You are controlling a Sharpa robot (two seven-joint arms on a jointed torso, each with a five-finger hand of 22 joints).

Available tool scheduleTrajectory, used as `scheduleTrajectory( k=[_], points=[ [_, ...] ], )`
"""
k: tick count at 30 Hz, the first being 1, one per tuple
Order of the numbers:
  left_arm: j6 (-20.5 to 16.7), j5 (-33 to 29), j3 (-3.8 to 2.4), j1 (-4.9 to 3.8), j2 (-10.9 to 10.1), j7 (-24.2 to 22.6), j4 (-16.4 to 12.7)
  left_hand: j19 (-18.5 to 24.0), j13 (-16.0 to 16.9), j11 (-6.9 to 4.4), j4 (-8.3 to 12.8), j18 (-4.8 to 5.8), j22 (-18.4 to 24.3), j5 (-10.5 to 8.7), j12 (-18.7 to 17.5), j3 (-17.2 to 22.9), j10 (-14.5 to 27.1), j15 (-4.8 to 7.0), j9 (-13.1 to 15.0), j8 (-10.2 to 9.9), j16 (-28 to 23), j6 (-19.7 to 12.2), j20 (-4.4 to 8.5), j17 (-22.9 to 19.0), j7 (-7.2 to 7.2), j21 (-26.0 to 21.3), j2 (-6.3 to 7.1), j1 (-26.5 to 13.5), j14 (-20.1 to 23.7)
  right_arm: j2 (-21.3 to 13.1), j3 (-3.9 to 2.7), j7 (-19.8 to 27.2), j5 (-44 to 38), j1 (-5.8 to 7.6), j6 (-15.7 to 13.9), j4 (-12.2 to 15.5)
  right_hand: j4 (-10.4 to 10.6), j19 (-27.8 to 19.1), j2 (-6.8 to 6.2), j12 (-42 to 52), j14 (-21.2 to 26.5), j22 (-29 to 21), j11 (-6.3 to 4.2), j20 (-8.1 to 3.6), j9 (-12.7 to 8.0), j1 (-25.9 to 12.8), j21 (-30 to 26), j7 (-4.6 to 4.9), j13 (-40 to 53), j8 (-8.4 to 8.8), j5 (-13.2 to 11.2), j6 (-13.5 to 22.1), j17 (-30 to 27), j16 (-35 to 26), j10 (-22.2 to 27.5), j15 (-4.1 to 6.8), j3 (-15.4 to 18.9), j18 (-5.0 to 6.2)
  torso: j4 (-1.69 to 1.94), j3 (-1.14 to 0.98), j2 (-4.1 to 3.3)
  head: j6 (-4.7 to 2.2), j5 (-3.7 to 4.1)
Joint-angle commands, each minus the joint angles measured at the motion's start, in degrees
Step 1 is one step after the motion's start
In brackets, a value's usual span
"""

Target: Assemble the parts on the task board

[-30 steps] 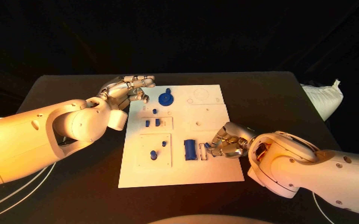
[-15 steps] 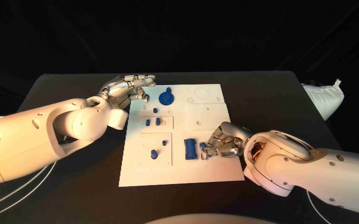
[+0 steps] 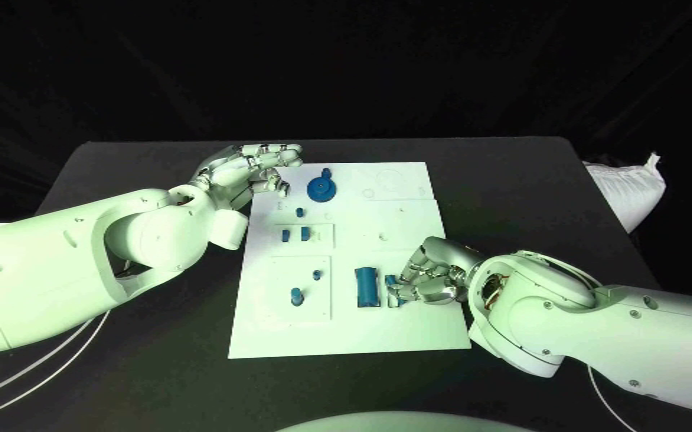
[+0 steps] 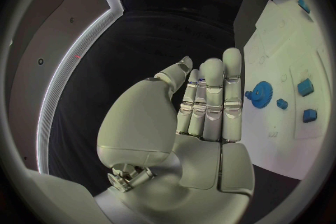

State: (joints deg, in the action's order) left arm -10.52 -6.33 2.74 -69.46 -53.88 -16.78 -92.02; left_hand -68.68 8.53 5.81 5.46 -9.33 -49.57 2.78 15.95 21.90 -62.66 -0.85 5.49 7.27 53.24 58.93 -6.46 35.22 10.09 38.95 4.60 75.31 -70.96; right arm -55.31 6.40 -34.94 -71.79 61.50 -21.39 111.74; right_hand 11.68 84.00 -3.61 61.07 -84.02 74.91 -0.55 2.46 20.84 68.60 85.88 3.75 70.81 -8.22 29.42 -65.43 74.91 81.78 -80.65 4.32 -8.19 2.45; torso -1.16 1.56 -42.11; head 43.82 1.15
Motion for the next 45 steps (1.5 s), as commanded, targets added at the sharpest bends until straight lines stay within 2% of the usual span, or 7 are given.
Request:
scheduleTrajectory(
  k=[1,11,18,23,29,37,45],
  points=[
    [1.17,0.38,-0.04,-0.01,0.05,-0.17,-0.16,0.15,0.09,-0.13,0.03,-0.72,0.07,-0.05,0.10,-0.19,0.36,0.00,-0.10,0.21,-0.09,-0.40,-0.11,-0.07,-0.11,-0.22,-0.51,-0.04,0.21,0.16,0.00,0.01,-0.10,-0.03,1.58,0.11,0.64,1.21,0.24,0.56,-3.78,8.29,-0.21,-0.25,0.24,-0.93,0.17,-0.16,0.49,-0.38,-0.36,-0.59,3.10,-0.01,-0.52,0.03,0.30,-0.65,-0.05,0.01,0.01,0.06,0.02],
    [1.23,0.39,-0.04,-0.01,0.08,-0.08,-0.12,0.20,0.21,-0.11,0.09,-0.77,0.30,-0.05,0.49,-0.43,0.64,-0.02,-0.13,0.34,-0.10,-0.49,-0.13,-0.35,-0.09,-0.56,-0.61,0.03,0.37,0.22,0.00,0.10,-0.24,-0.03,1.55,0.20,2.00,1.25,0.32,1.68,-3.78,8.34,-0.45,-0.47,0.92,-2.39,0.18,-0.45,1.33,-0.95,-0.94,-1.22,3.13,-0.02,-0.98,0.24,1.89,-0.66,-0.03,-0.01,0.02,0.03,0.06],
    [1.25,0.39,-0.04,-0.01,0.08,-0.07,-0.09,0.20,0.21,-0.11,0.09,-0.77,0.30,-0.05,0.49,-0.43,0.64,-0.02,-0.13,0.34,-0.10,-0.49,-0.13,-0.35,-0.09,-0.56,-0.61,0.03,0.37,-0.13,0.00,0.15,-0.60,-0.02,1.50,0.28,4.48,1.26,0.50,1.90,-3.78,8.37,-0.50,-0.54,1.72,-4.50,0.16,-0.54,1.70,-1.29,-10.58,-1.21,3.17,-0.03,-1.13,0.28,5.78,-0.67,-0.04,-0.01,0.02,0.08,0.19],
    [1.26,0.39,-0.04,-0.01,0.07,-0.08,-0.06,0.20,0.21,-0.11,0.09,-0.77,0.30,-0.05,0.49,-0.43,0.64,-0.02,-0.13,0.34,-0.10,-0.49,-0.13,-0.35,-0.09,-0.56,-0.61,0.03,0.37,-0.46,0.00,0.26,-0.71,-0.03,1.66,0.48,4.60,1.27,0.69,1.92,-3.80,8.40,-0.51,-0.55,2.02,-4.32,0.16,-0.58,1.81,-1.40,-12.37,-1.13,3.23,0.00,-1.15,0.30,7.06,-0.67,-0.05,-0.03,0.01,0.10,0.18],
    [1.28,0.39,-0.04,-0.01,0.06,-0.07,0.00,0.20,0.21,-0.11,0.09,-0.77,0.30,-0.05,0.49,-0.43,0.64,-0.02,-0.13,0.34,-0.10,-0.49,-0.13,-0.35,-0.09,-0.56,-0.61,0.03,0.37,-0.92,0.00,0.58,-1.04,-0.03,2.49,0.47,2.71,1.28,0.63,1.84,-3.79,8.42,-0.52,-0.60,2.46,-0.85,0.15,-0.56,1.91,-1.51,-14.40,-0.91,3.21,-0.04,-1.07,0.34,7.92,-0.67,-0.05,0.00,0.03,0.08,0.20],
    [1.33,0.39,-0.03,-0.01,0.13,-0.11,0.12,0.20,0.21,-0.11,0.09,-0.77,0.30,-0.05,0.49,-0.43,0.64,-0.02,-0.13,0.34,-0.10,-0.49,-0.13,-0.35,-0.09,-0.56,-0.61,0.03,0.37,-0.86,0.00,1.05,-2.44,-0.03,3.06,-0.21,-2.28,1.30,1.60,1.72,-3.77,8.48,-0.69,-0.68,2.97,6.79,0.14,-0.70,2.06,-1.58,-20.75,-0.60,3.14,-0.14,-0.89,0.47,6.70,-0.68,-0.02,0.02,0.05,0.05,0.31],
    [1.40,0.39,-0.03,0.00,0.19,-0.15,0.14,0.20,0.21,-0.11,0.09,-0.77,0.30,-0.05,0.49,-0.43,0.64,-0.02,-0.13,0.34,-0.10,-0.49,-0.13,-0.35,-0.09,-0.56,-0.61,0.03,0.37,0.61,0.00,1.11,-3.24,-0.14,3.49,-1.63,-2.81,1.29,2.10,1.77,-3.79,8.48,-0.66,-0.69,3.07,7.40,0.12,-0.65,2.14,-1.59,-21.79,-0.63,3.23,-0.09,-0.94,0.44,6.57,-0.68,0.07,0.00,-0.02,-0.07,0.44]
  ],
)
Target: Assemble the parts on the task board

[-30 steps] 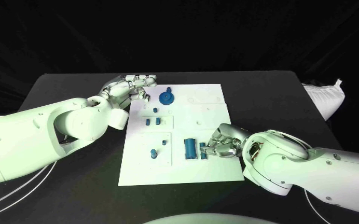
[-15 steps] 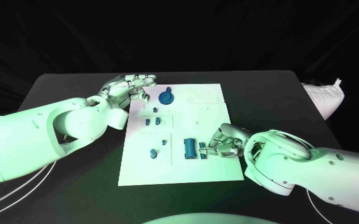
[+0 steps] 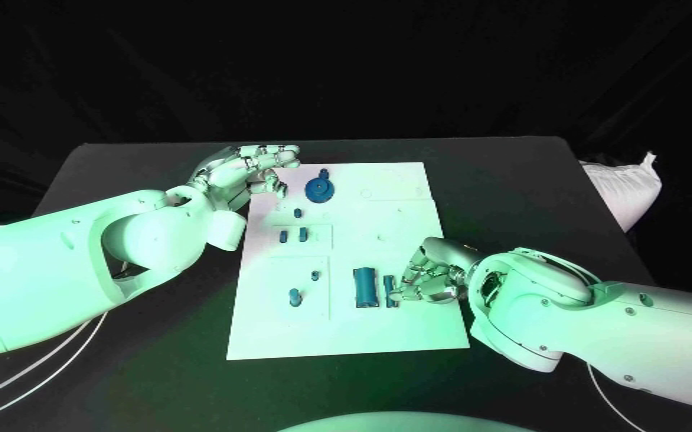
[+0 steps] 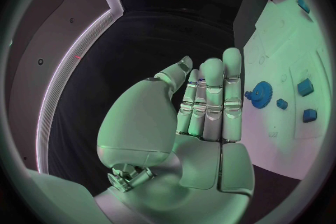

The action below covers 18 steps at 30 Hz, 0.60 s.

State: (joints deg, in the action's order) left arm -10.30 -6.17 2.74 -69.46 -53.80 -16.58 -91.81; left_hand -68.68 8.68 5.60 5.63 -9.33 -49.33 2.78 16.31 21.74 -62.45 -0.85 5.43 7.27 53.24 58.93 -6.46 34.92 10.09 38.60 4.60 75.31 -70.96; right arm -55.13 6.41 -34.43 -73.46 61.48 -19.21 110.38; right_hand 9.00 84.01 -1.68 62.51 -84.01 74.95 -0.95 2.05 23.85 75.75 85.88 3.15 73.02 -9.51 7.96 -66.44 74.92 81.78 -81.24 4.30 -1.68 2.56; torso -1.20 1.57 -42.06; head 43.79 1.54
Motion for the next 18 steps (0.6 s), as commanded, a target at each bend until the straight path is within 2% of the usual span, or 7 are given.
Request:
scheduleTrajectory(
  k=[1,11,18],
  points=[
    [1.19,0.23,-0.03,0.00,0.10,-0.34,-0.07,0.20,0.07,0.09,-0.08,-0.77,0.06,-0.05,0.14,-0.27,0.43,-0.01,-0.06,0.34,-0.10,-0.49,-0.13,-0.06,-0.09,-0.21,-0.61,0.03,0.37,0.65,0.00,0.60,-1.59,-0.19,1.38,-0.42,-0.06,1.30,0.21,0.36,-3.80,8.46,-0.24,-0.28,0.07,0.09,0.13,-0.03,-0.06,-0.30,-0.38,0.37,3.20,-0.10,-0.37,0.45,0.13,-0.79,0.12,-0.02,-0.08,-0.05,0.06],
    [1.17,0.23,-0.02,0.00,0.04,-0.32,-0.07,0.20,0.07,0.09,-0.08,-0.77,0.06,-0.05,0.14,-0.27,0.43,-0.01,-0.06,0.34,-0.10,-0.49,-0.13,-0.06,-0.09,-0.21,-0.61,0.03,0.37,1.44,0.02,0.06,-3.49,-0.48,2.65,-1.46,0.23,1.27,0.44,0.88,-3.79,8.42,-0.23,-0.25,0.16,-0.47,0.10,-0.06,0.28,-0.37,-0.42,0.24,3.12,-0.16,-0.60,0.41,0.42,-0.78,0.01,-0.01,-0.04,0.06,-0.10],
    [1.16,0.23,0.00,0.00,0.05,-0.31,0.00,0.20,0.07,0.09,-0.08,-0.77,0.06,-0.05,0.14,-0.27,0.43,-0.01,-0.06,0.34,-0.10,-0.49,-0.13,-0.06,-0.09,-0.21,-0.61,0.03,0.37,1.31,0.02,-0.08,-4.53,-0.51,2.96,-1.54,-0.53,1.29,0.68,1.21,-3.76,8.45,-0.45,-0.31,0.30,0.51,0.11,-0.32,0.53,-0.51,-0.41,0.06,2.98,-0.28,-0.78,0.56,0.19,-0.78,-0.01,-0.03,0.02,-0.02,-0.10]
  ],
)
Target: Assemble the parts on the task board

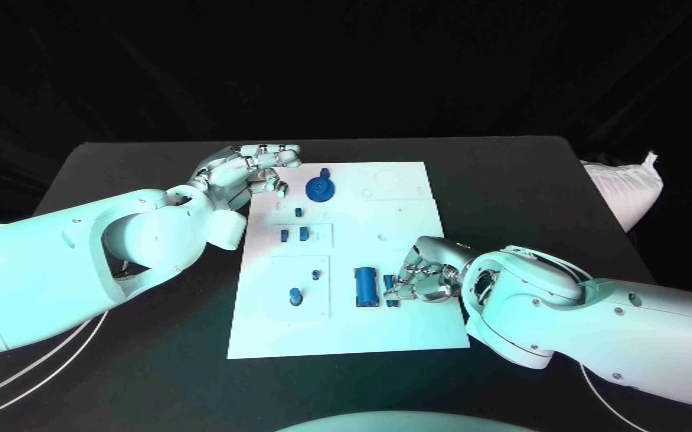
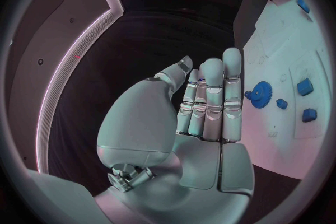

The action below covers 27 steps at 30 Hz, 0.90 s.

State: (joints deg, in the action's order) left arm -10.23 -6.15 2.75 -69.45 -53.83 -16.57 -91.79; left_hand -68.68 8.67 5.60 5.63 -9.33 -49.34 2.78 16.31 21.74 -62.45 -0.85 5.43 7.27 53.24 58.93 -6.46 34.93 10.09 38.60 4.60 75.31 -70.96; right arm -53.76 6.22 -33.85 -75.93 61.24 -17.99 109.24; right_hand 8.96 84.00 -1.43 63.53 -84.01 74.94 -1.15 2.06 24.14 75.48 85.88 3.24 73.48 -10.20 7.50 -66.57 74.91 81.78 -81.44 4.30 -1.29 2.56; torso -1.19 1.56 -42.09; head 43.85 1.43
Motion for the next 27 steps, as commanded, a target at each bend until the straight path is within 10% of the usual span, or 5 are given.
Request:
scheduleTrajectory(
  k=[1,9,19,24,27],
  points=[
    [1.10,0.21,-0.01,0.00,0.08,-0.32,-0.01,0.20,0.07,0.09,-0.08,-0.77,0.06,-0.06,0.14,-0.27,0.43,-0.01,-0.07,0.35,-0.10,-0.49,-0.13,-0.06,-0.09,-0.21,-0.61,0.03,0.37,-0.11,0.20,-0.65,-2.12,-0.28,1.57,-0.35,-0.58,1.27,0.47,0.16,-3.76,8.44,-0.26,-0.32,0.03,0.90,0.09,-0.42,0.06,0.17,0.00,0.20,3.00,-0.28,-0.58,0.57,-0.24,-0.77,-0.01,-0.02,0.06,-0.09,0.01],
    [1.13,0.21,0.09,0.04,0.14,-0.36,0.27,0.20,0.07,0.09,-0.08,-0.77,0.06,-0.06,0.14,-0.27,0.43,-0.01,-0.07,0.35,-0.10,-0.49,-0.13,-0.06,-0.09,-0.21,-0.61,0.03,0.37,-0.68,0.19,2.86,0.83,-0.26,-2.66,0.30,3.21,0.46,-0.89,-2.42,-3.41,7.35,0.41,-0.03,0.07,-5.33,-0.63,0.32,-1.40,0.57,-0.54,1.00,1.45,-1.47,0.38,0.07,3.96,-0.49,0.00,0.06,0.24,-0.62,0.14],
    [0.97,0.21,0.65,0.50,0.58,-1.32,1.83,3.69,0.08,0.46,-0.11,-0.91,2.37,-0.11,0.72,-1.00,1.66,-0.56,-0.31,0.41,-2.79,-1.31,-0.54,-1.73,0.10,-4.19,-0.47,-0.21,4.69,-1.02,-0.08,26.86,24.39,2.18,-7.07,-4.46,2.91,-5.19,0.85,-16.37,-1.54,-0.53,2.45,1.46,-1.34,-1.38,-6.27,2.72,-9.98,4.23,-0.92,7.06,-6.57,-8.42,7.06,-1.56,6.89,1.48,-0.15,0.67,1.94,-2.49,0.67],
    [0.15,0.21,0.78,1.14,1.20,-2.64,3.31,11.56,-0.84,1.06,-0.27,-0.59,5.90,-0.02,-0.09,-0.77,2.59,-1.81,-0.56,0.58,-12.51,-1.59,-1.56,-7.16,0.17,-10.84,-0.59,-0.38,11.89,-0.16,-0.34,38.74,40.79,4.87,-5.26,-10.11,-0.09,-12.91,2.66,-29.82,2.24,-11.69,3.21,1.98,-2.14,3.72,-15.03,3.66,-19.21,5.24,-1.13,8.44,-18.72,-20.02,14.03,-2.16,6.45,4.07,-0.37,1.00,3.23,-4.68,1.07],
    [-0.82,0.15,0.81,1.41,1.68,-3.82,4.18,16.13,-1.78,1.51,-0.45,-0.13,8.65,0.00,-1.21,-0.13,2.63,-3.05,-0.81,0.33,-19.68,-1.89,-2.52,-11.02,0.13,-15.30,-0.66,-0.54,14.92,0.72,-0.69,43.94,49.46,6.08,-3.78,-14.10,-1.64,-25.33,3.72,-36.07,9.55,-29.44,4.06,2.81,-2.71,6.57,-30.99,4.59,-24.57,5.89,-1.21,9.14,-35.97,-39.19,18.24,-3.28,5.80,7.56,-0.47,1.18,3.82,-6.17,1.23]
  ],
)
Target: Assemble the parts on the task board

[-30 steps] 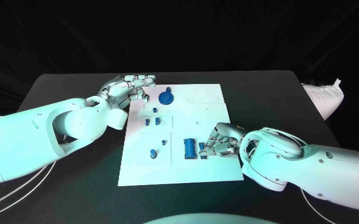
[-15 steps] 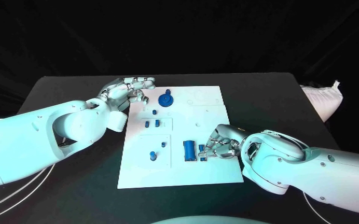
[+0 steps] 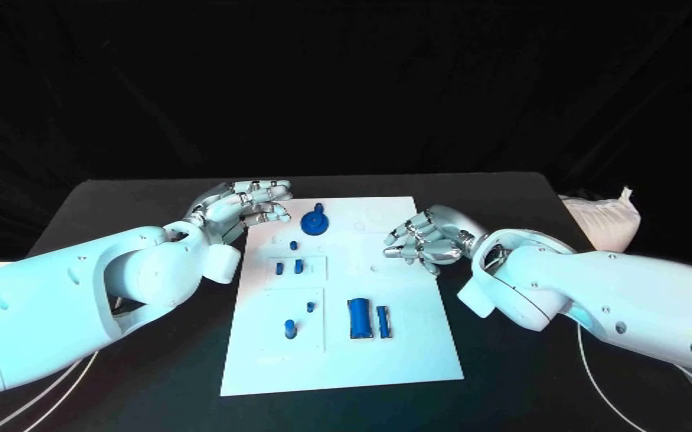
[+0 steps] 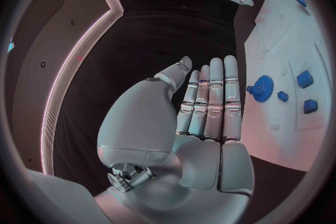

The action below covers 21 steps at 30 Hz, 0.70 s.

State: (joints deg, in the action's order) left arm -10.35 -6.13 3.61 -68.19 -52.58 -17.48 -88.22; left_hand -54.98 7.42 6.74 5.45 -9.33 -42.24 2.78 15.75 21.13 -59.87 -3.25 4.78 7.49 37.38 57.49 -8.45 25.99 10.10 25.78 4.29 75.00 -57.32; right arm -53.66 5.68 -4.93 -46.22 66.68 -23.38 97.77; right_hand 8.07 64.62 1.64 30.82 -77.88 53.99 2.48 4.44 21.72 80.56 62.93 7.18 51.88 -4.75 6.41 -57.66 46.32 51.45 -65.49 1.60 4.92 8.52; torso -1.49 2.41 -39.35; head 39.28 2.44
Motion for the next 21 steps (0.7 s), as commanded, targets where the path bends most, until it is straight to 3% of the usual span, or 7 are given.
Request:
scheduleTrajectory(
  k=[1,6,14,15,19,20,21],
  points=[
    [-1.14,0.06,-0.04,0.24,0.69,-3.41,1.02,3.97,-0.95,0.52,-0.31,0.08,2.68,0.01,-1.17,0.74,0.00,-1.16,-0.24,0.01,-6.16,-0.47,-0.95,-3.35,0.08,-4.14,-0.32,-0.27,1.84,1.10,-0.30,16.76,22.65,1.00,2.18,-4.30,-1.17,-8.00,1.16,-5.87,4.80,-11.83,1.00,0.82,-0.52,2.45,-11.88,1.11,-5.36,0.66,-0.19,0.52,-8.85,-12.02,3.63,-0.98,-0.82,1.98,-0.14,0.40,1.20,-1.97,0.31],
    [-4.00,-0.08,-0.04,1.01,2.78,-6.06,3.78,9.68,-3.46,1.48,-0.51,0.33,9.09,-0.17,-4.58,1.84,0.03,-3.52,-0.66,-0.81,-16.57,-0.44,-3.44,-9.08,-0.03,-12.27,-0.08,-0.47,3.73,5.49,-1.15,24.03,34.39,1.99,5.97,-14.98,-2.89,-15.36,1.96,-19.59,14.97,-22.72,4.72,4.41,-3.66,7.19,-28.78,3.17,-22.47,1.23,-0.32,3.23,-19.97,-32.11,5.93,-5.35,-3.76,1.52,0.20,0.38,2.53,-4.05,0.38],
    [-9.55,-0.14,-0.25,1.73,5.49,-9.55,6.64,14.55,-3.90,4.15,-0.78,-0.22,15.85,-0.11,-9.24,0.80,2.73,-6.17,-1.03,-3.01,-25.34,-1.98,-6.73,-14.51,-1.24,-19.68,0.44,-0.77,7.55,10.75,-1.87,28.56,39.71,2.20,9.63,-25.92,-5.51,-14.26,1.26,-27.00,16.92,-33.86,6.18,8.10,-9.64,6.25,-43.05,3.43,-40.41,1.15,-0.12,3.91,-32.50,-45.61,4.80,-8.30,-8.21,2.05,0.83,0.14,3.03,-5.92,0.27],
    [-5.19,-0.06,-0.15,1.65,5.00,-5.27,6.10,26.35,-7.42,0.72,-5.45,2.80,23.34,-2.78,-10.90,-5.52,19.67,-3.42,-4.78,-7.49,-28.48,-18.40,-2.05,-17.64,-3.88,-21.09,-4.29,-22.78,22.19,10.06,-1.82,22.66,33.17,2.23,5.13,-24.47,-8.07,-29.52,-1.64,-30.82,35.33,-39.18,3.34,4.14,-12.82,-19.17,-48.13,0.36,-42.81,4.75,-1.92,19.82,-35.88,-46.76,23.07,-6.01,-4.92,-1.40,0.50,0.26,2.63,-5.22,0.39],
    [-6.59,0.24,-0.32,1.96,5.14,-5.61,5.72,30.36,-7.42,-0.10,-5.45,3.04,26.14,-2.78,-15.75,-7.75,25.13,-2.50,-4.78,-7.49,-29.98,-23.76,-0.79,-18.96,-4.71,-25.78,-4.29,-29.97,27.04,10.00,-2.03,23.32,33.88,1.76,3.73,-23.57,-8.07,-33.96,-1.64,-30.82,40.79,-41.60,2.79,3.20,-14.29,-27.48,-50.67,-0.69,-44.70,4.75,-6.41,24.90,-37.77,-51.45,28.54,-5.66,-4.92,-1.51,0.62,-0.08,3.33,-5.18,0.03],
    [-7.21,0.37,-0.40,2.09,5.21,-5.76,5.55,31.32,-7.42,-0.33,-5.45,3.43,26.77,-2.78,-15.75,-8.27,26.47,-2.27,-4.78,-7.49,-30.29,-25.07,-0.41,-19.24,-4.91,-25.78,-4.29,-31.71,28.22,9.98,-2.12,23.60,34.19,1.55,3.12,-23.17,-8.07,-35.24,-1.64,-30.82,42.32,-42.12,2.58,2.88,-14.59,-29.68,-51.17,-0.95,-45.01,4.75,-6.41,26.27,-38.11,-51.45,30.06,-1.60,-4.92,-2.08,0.68,-0.23,3.64,-5.16,-0.13],
    [-7.93,0.53,-0.48,2.26,5.28,-5.94,5.35,32.26,-7.42,-0.55,-5.45,3.42,27.38,-2.78,-15.75,-8.80,27.75,-2.05,-4.78,-7.49,-30.55,-26.34,-0.05,-19.51,-5.10,-25.78,-4.29,-33.41,29.36,9.95,-2.23,23.94,34.56,1.30,2.38,-22.70,-8.07,-36.39,-1.64,-30.82,43.71,-42.58,2.36,2.59,-14.88,-31.68,-51.63,-1.20,-45.28,4.75,-6.41,27.50,-38.44,-51.45,31.45,-1.60,-4.92,-2.34,0.74,-0.40,4.01,-5.14,-0.32]
  ],
)
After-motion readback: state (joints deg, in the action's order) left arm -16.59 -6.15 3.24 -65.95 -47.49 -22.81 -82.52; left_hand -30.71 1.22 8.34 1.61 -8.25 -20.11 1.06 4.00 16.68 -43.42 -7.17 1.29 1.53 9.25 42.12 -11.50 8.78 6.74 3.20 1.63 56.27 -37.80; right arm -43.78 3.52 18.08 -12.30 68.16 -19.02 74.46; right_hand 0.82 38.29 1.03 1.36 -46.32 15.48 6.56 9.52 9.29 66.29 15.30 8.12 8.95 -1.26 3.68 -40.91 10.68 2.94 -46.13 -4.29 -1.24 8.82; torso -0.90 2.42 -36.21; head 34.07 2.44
